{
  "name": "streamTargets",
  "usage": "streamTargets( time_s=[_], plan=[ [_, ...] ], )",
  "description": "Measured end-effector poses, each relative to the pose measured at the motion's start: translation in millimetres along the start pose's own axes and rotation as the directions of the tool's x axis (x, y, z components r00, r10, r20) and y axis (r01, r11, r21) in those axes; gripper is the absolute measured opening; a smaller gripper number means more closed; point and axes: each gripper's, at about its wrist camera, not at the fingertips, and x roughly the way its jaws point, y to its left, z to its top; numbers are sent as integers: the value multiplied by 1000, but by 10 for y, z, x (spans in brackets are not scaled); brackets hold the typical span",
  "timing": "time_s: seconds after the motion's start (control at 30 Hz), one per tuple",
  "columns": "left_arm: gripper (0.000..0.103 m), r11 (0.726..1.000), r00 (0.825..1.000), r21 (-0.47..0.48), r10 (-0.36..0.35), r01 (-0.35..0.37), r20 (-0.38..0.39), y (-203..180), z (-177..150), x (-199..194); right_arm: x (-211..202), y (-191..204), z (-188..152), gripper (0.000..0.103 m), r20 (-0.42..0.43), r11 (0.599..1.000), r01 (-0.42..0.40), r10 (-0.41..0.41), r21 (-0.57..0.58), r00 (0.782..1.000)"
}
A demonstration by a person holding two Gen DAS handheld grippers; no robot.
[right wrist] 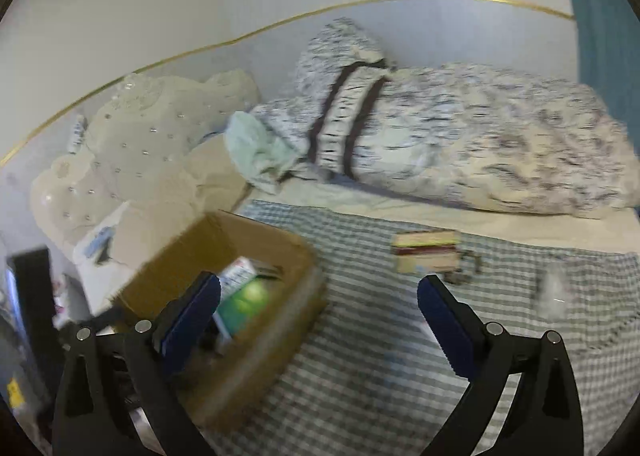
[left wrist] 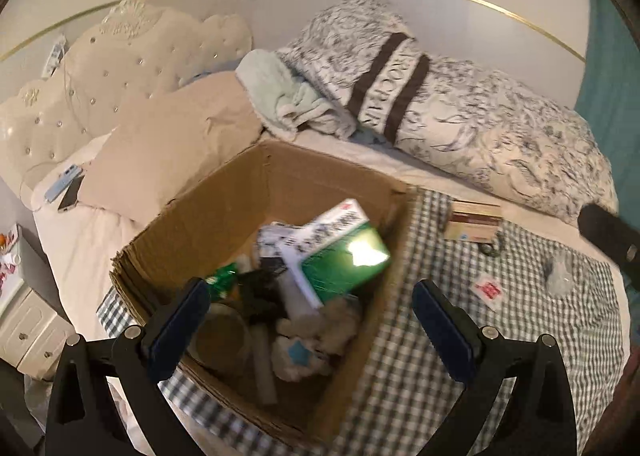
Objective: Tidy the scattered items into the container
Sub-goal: 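Move the right tool to the clear plastic cup on the sheet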
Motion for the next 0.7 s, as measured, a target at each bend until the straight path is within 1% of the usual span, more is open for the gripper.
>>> streamTargets(
  time_s=[0.07,0.17,0.3,0.43,0.57,0.7],
  plan=[
    [103,1000,1000,17,-8,8,6,-142,-49,-100,-186,-186,-93,100,2,999,40,-40,15,999],
    [103,999,1000,48,-23,22,18,-374,-138,-281,-454,-444,-223,100,13,996,75,-76,42,997],
    [103,996,998,78,-51,48,33,-655,-266,-523,-914,-898,-381,100,39,986,136,-140,101,989],
    [103,991,996,113,-78,72,50,-966,-325,-707,-1311,-1285,-537,100,59,973,171,-182,152,982],
    [103,984,992,142,-113,105,50,-1239,-428,-828,-1564,-1599,-717,100,53,959,204,-219,197,974],
    [103,980,993,172,-107,97,47,-1403,-528,-901,-1645,-1813,-903,100,27,956,201,-211,214,977]
  ],
)
